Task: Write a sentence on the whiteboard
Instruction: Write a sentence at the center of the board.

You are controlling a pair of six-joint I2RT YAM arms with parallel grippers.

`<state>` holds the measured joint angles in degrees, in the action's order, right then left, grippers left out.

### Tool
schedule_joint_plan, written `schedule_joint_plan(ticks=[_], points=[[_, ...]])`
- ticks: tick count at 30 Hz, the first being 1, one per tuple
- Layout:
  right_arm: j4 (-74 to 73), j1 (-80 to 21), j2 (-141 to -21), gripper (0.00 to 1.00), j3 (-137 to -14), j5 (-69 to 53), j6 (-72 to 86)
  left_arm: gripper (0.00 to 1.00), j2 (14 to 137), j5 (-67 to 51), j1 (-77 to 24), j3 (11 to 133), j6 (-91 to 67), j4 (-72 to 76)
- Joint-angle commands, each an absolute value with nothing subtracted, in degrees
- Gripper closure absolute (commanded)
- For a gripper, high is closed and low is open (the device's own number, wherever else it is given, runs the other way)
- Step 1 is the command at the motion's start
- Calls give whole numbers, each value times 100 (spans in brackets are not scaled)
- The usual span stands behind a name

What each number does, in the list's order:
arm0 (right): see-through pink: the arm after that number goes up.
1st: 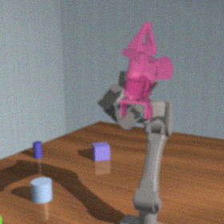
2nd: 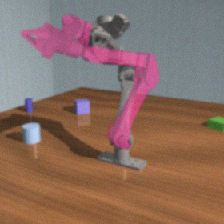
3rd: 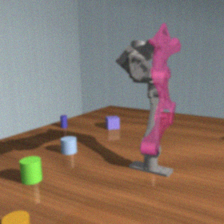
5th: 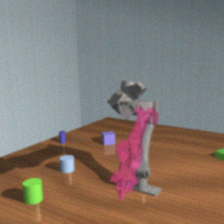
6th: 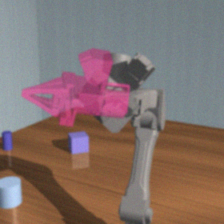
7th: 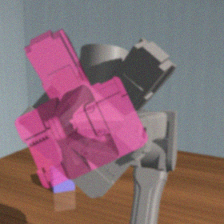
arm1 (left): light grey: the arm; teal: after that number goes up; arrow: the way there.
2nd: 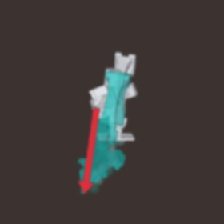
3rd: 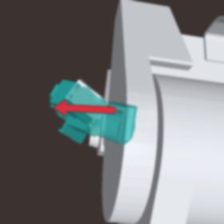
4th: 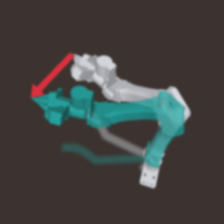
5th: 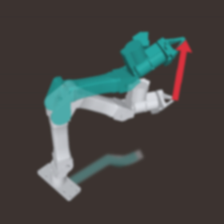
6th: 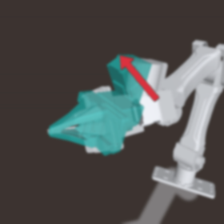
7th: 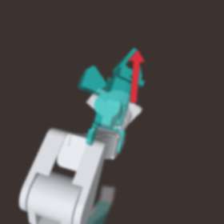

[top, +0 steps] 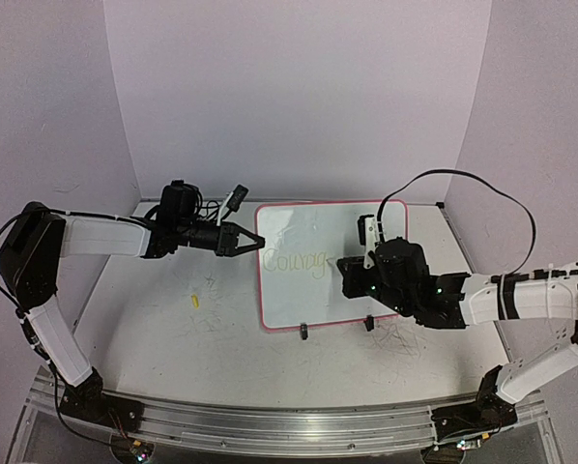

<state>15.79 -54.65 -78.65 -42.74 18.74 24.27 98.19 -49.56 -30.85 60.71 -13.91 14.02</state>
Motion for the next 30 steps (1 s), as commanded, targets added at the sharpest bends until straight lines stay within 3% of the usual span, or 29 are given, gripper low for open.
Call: schedule_joint_plan(ticks=[1,30], points=[[1630,-5415,-7766,100,-4368,2189,2468,100,9541,-4801,-3103,6073,-1239,1556],[1716,-5368,-7937,100,-4624,2023,2282,100,9539,-4806,-3103,6075,-1236,1556]])
